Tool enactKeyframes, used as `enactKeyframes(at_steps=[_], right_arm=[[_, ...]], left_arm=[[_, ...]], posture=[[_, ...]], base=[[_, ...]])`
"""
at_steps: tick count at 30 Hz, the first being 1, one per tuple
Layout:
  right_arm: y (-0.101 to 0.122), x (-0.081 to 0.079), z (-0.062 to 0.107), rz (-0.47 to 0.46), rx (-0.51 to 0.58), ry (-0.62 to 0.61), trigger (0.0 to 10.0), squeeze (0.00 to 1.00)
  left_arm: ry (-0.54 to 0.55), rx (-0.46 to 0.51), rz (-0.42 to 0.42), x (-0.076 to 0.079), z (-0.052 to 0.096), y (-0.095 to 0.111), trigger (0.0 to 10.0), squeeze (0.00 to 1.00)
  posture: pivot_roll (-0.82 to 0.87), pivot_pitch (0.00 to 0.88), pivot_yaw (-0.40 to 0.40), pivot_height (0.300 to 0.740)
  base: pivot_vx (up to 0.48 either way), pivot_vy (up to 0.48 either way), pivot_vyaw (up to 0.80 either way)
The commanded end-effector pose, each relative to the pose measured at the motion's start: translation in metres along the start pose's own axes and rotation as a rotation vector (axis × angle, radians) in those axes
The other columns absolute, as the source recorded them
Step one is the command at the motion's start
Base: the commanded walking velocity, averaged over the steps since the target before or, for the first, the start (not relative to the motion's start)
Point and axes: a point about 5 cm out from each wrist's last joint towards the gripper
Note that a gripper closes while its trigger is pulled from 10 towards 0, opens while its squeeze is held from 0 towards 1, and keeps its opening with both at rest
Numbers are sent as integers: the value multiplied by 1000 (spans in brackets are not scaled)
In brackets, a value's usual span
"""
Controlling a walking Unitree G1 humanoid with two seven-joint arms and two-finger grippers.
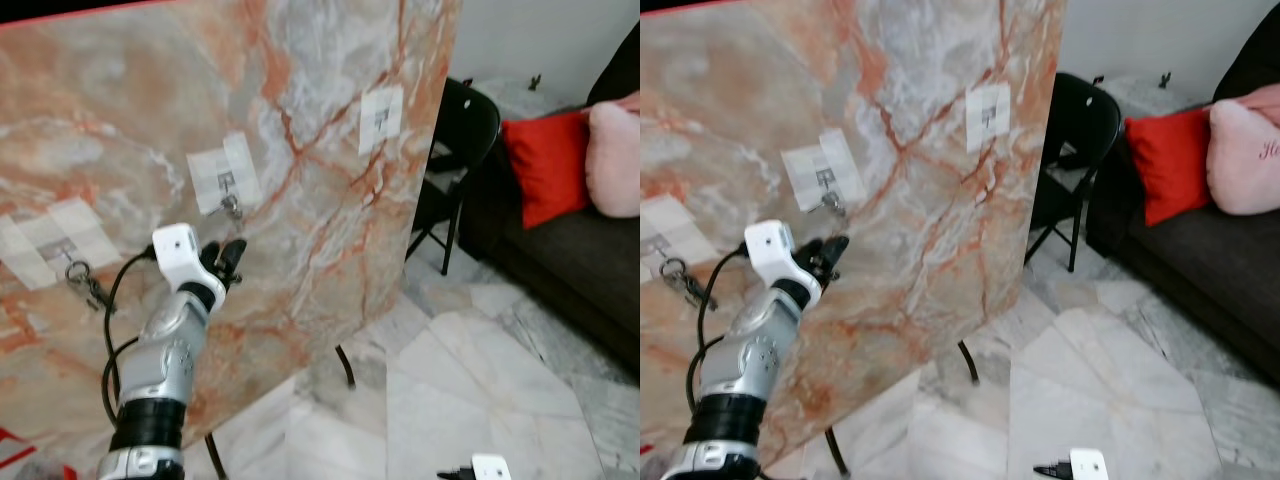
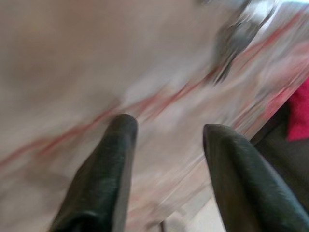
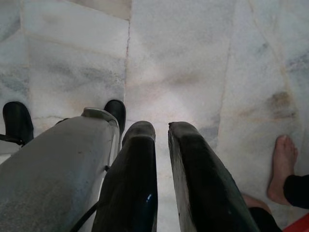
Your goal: Hang keys on a hook
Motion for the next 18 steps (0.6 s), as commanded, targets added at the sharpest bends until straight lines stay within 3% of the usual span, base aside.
enactKeyframes(at_steps=[1, 2, 4, 5, 6, 8, 10, 12, 14, 15, 16, 17, 18], right_arm=[[-2, 0, 0, 1, -7, 0, 10000, 0], [-2, 0, 0, 2, -7, 0, 10000, 0], [-2, 0, 0, 4, -7, -1, 10000, 0], [-2, 1, 0, 11, -8, 0, 10000, 0], [-2, 1, 0, 11, -8, 0, 10000, 0], [-1, 0, 0, 30, -11, 6, 10000, 0], [-1, 0, 0, 44, -14, 13, 10000, 0], [0, 0, 0, 48, -14, 15, 10000, 0], [0, -1, 0, 64, -17, 19, 10000, 0], [0, -1, 0, 67, -18, 19, 10000, 0], [0, -1, 0, 66, -17, 19, 10000, 0], [0, -1, 0, 66, -17, 19, 10000, 0], [-1, -2, 0, 65, -17, 19, 10000, 0]], left_arm=[[-12, -64, -105, -8, 11, -6, 10000, 545], [-10, -90, -147, -13, 16, -10, 10000, 0], [-4, -126, -205, -21, 23, -16, 10000, 0], [23, -189, -209, -34, 32, -29, 10000, 0], [23, -189, -209, -34, 32, -29, 10000, 0], [149, -360, -218, -68, 53, -67, 10000, 0], [202, -491, -215, -85, 73, -101, 10000, 0], [204, -530, -231, -88, 78, -109, 10000, 0], [178, -623, -296, -92, 90, -129, 10000, 0], [180, -669, -273, -93, 97, -140, 10000, 0], [224, -772, -276, -100, 115, -161, 10000, 0], [224, -772, -276, -100, 115, -161, 10000, 0], [251, -817, -292, -104, 125, -170, 10000, 0]], posture=[[78, 0, -43, 726], [81, 0, -42, 726], [81, 0, -42, 726], [108, 0, -51, 726], [108, 0, -51, 726], [116, 0, -55, 726], [118, 0, -56, 726], [114, 0, -56, 726], [116, 0, -54, 726], [119, 0, -52, 726], [109, 0, -49, 726], [109, 0, -49, 726], [100, 0, -43, 726]], base=[[0, 0, 0], [0, 0, 0], [0, 0, 0], [0, 0, 0], [0, 0, 0], [0, 0, 0], [0, 0, 0], [0, 0, 0], [0, 0, 0], [0, 0, 0], [0, 0, 0], [0, 0, 0], [0, 0, 0]])
Point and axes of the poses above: a point about 5 cm out from each wrist's last joint towards the gripper, its own z axis pointing back from the gripper into the wrist, its own y axis along the axis of the wrist's last joint, x = y × z, and after that the axes turned 1 degree about z, right-handed
